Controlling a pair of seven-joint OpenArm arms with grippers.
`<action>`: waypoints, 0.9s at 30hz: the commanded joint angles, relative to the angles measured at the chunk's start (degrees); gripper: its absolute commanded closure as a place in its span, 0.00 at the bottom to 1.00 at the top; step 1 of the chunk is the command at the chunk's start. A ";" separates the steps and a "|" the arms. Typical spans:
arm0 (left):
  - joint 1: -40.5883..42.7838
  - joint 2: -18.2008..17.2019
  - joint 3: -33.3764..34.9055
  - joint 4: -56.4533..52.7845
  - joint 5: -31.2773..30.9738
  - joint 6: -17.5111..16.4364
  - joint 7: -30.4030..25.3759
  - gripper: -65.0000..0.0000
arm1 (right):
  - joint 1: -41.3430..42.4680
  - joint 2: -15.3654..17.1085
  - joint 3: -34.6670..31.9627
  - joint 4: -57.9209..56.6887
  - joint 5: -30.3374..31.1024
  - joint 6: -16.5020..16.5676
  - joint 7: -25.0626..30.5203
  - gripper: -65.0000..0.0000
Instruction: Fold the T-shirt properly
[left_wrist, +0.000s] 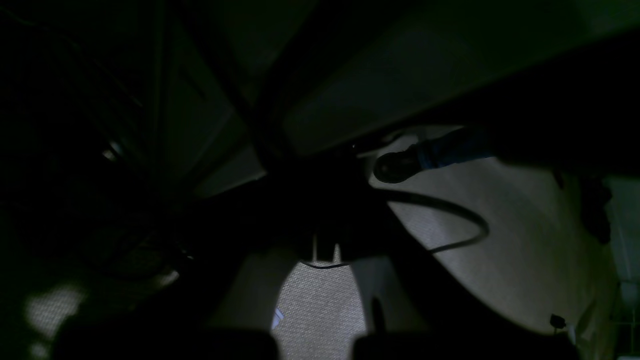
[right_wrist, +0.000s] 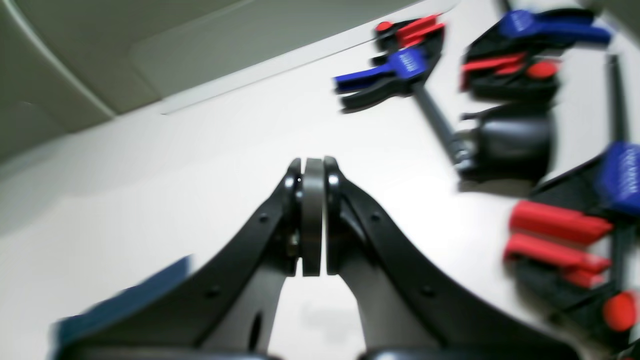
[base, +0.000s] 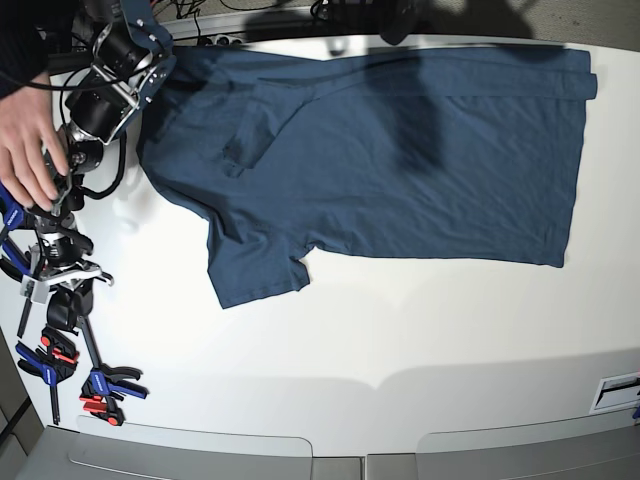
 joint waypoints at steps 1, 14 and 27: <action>0.59 0.85 0.50 0.57 -0.11 -2.03 -3.93 1.00 | 1.62 1.16 -0.02 1.01 0.59 0.71 4.33 1.00; 0.59 0.85 0.50 0.57 -0.11 -2.03 -3.93 1.00 | 8.22 2.71 0.00 1.01 7.56 0.71 16.61 1.00; 0.61 0.87 0.50 0.57 -0.11 -2.03 -3.93 1.00 | 10.19 3.04 0.04 1.01 29.92 0.71 -38.53 1.00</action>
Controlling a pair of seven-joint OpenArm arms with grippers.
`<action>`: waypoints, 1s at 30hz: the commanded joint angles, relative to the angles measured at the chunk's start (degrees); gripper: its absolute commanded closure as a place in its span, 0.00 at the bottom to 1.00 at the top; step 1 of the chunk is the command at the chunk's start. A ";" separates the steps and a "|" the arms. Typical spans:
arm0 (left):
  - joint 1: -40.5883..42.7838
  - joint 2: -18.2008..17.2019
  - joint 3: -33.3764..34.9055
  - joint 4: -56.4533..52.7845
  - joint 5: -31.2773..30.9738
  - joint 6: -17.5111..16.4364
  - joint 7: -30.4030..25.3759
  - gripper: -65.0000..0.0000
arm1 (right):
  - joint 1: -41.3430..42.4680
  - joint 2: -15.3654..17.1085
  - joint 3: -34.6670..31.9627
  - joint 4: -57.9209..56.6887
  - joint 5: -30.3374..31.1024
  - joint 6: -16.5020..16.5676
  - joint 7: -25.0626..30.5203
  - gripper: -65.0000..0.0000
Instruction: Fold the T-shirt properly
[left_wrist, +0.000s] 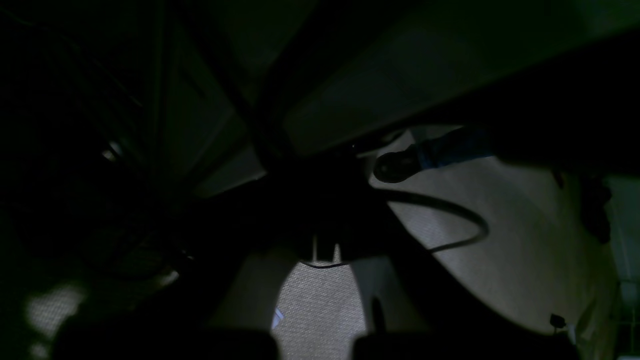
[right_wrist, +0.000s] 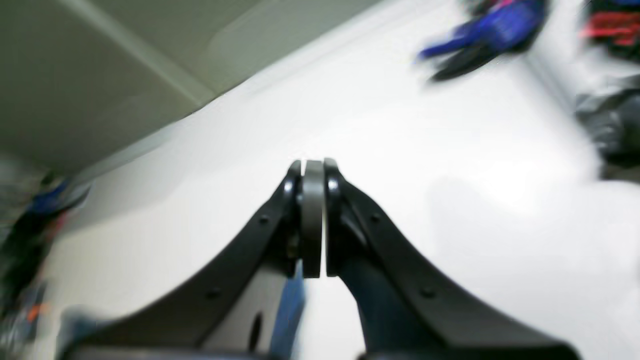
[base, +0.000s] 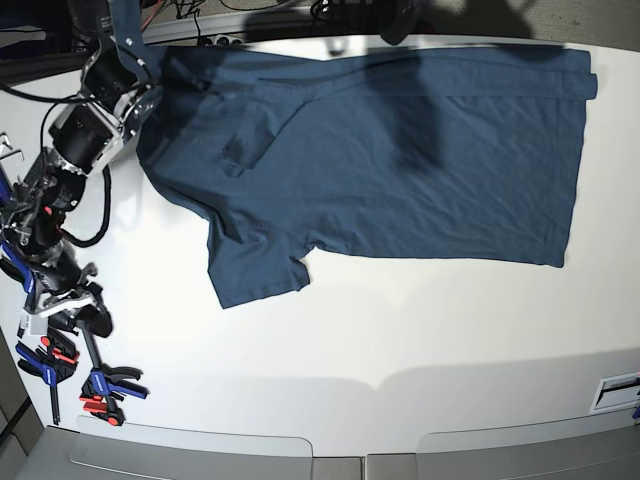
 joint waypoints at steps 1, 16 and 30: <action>0.63 0.94 0.50 0.57 -0.11 -1.99 -3.91 1.00 | 1.99 1.07 -0.07 1.05 4.52 0.60 -1.95 1.00; 0.63 0.92 0.50 0.57 -0.11 -1.99 -3.91 1.00 | 1.99 1.07 -0.07 1.05 41.64 0.60 -18.25 1.00; 0.63 0.92 0.50 0.57 -0.09 -1.99 -3.91 1.00 | 2.62 1.07 -0.07 1.05 48.03 0.60 -11.78 1.00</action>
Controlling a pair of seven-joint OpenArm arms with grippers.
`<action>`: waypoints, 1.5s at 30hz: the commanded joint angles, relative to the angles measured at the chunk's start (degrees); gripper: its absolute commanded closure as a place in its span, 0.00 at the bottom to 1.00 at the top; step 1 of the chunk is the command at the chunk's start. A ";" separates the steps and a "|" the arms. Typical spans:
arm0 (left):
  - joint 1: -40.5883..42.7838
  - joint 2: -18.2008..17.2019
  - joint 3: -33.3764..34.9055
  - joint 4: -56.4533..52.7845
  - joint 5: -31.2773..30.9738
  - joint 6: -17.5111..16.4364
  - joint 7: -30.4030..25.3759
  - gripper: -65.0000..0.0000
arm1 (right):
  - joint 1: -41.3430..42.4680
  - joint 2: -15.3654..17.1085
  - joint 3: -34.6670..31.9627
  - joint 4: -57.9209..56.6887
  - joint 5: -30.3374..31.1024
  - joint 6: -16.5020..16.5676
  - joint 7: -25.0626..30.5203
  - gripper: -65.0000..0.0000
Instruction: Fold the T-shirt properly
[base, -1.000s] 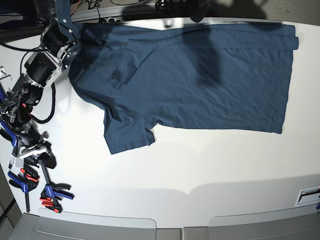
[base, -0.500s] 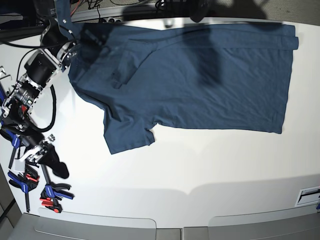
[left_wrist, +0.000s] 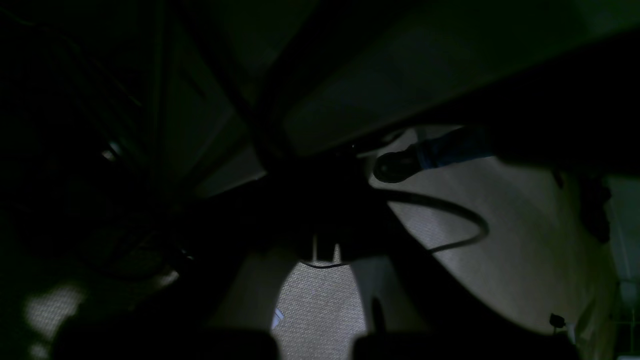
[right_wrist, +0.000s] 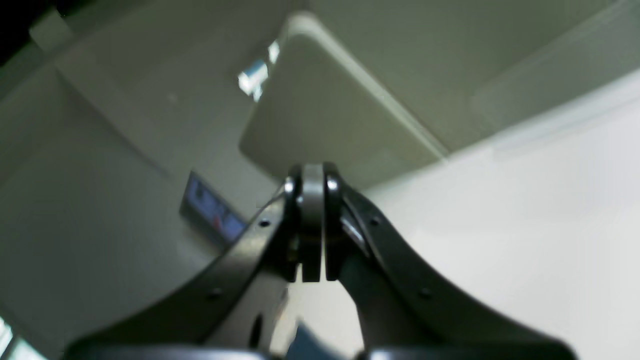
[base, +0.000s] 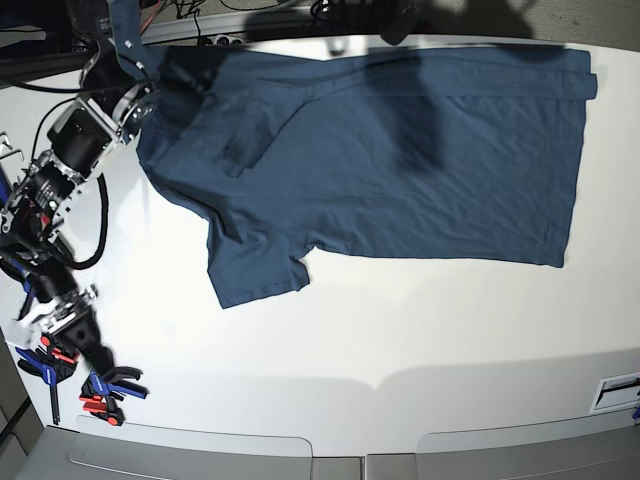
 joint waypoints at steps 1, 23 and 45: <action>0.61 0.92 0.50 0.57 -0.09 -1.99 -3.91 1.00 | 1.75 0.96 0.11 1.05 1.87 0.36 1.57 1.00; -0.42 0.33 0.52 0.57 4.98 -1.99 -7.13 1.00 | -9.51 0.79 -3.96 1.05 -70.16 0.36 54.03 1.00; -0.44 0.28 0.50 0.57 6.99 -1.97 -10.75 1.00 | -11.45 0.52 -13.60 1.01 -106.64 -12.00 74.82 1.00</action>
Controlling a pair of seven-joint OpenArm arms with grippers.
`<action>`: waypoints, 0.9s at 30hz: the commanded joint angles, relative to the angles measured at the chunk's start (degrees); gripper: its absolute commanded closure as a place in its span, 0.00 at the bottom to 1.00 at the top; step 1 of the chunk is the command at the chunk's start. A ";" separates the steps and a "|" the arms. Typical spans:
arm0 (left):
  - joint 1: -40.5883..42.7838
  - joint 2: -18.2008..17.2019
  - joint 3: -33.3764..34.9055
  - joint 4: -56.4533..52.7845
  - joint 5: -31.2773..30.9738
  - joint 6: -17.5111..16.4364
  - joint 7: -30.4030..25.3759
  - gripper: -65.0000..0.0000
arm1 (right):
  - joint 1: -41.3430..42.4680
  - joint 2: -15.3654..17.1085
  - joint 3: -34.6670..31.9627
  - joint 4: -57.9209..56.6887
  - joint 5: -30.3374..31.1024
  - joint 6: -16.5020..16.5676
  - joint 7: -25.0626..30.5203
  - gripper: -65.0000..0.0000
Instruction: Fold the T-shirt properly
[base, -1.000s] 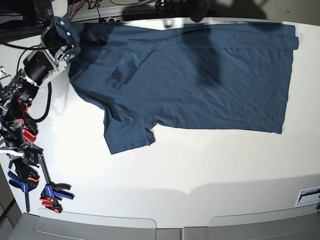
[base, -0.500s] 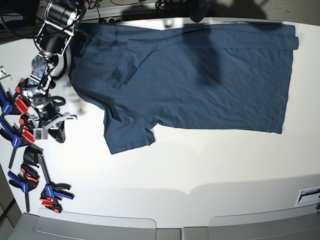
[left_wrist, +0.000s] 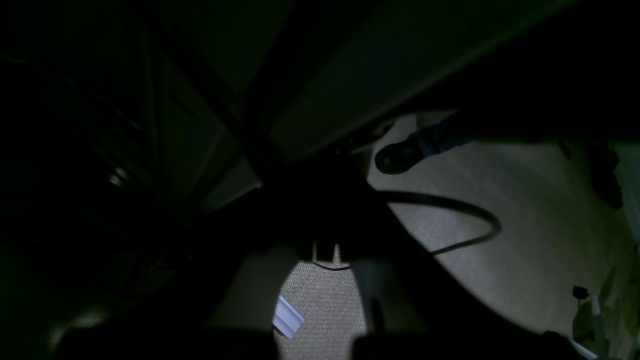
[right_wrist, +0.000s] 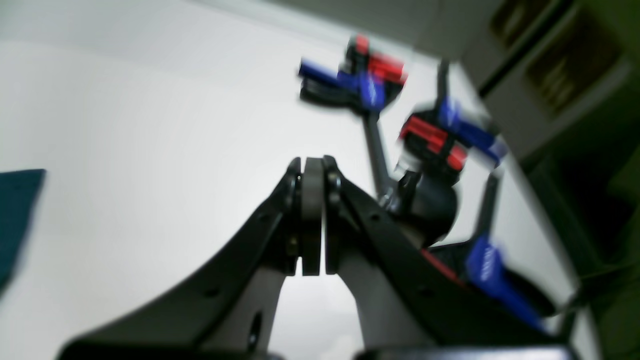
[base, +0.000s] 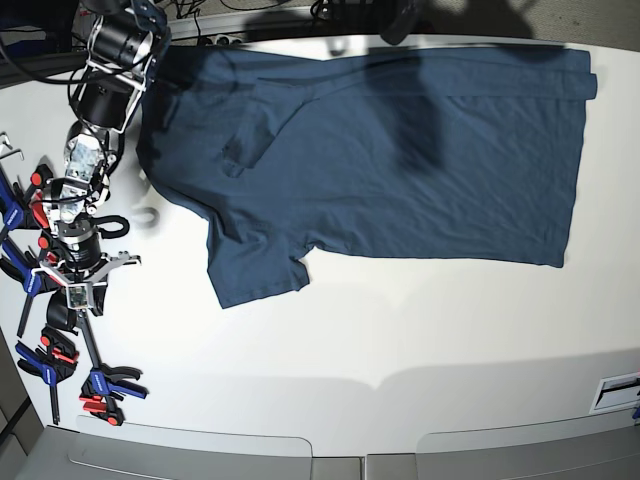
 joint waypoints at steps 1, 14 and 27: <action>0.66 1.09 0.50 0.61 -0.57 -2.10 -6.19 1.00 | 1.44 1.05 0.15 1.01 -1.01 -0.37 3.17 1.00; 0.68 1.09 0.50 0.61 -0.57 -2.10 -6.38 1.00 | 1.84 2.71 -8.98 1.01 -33.62 2.82 40.54 1.00; 0.96 1.14 0.52 0.61 -0.52 -2.10 -8.52 1.00 | 3.50 1.95 -10.34 1.01 -19.87 10.64 49.68 1.00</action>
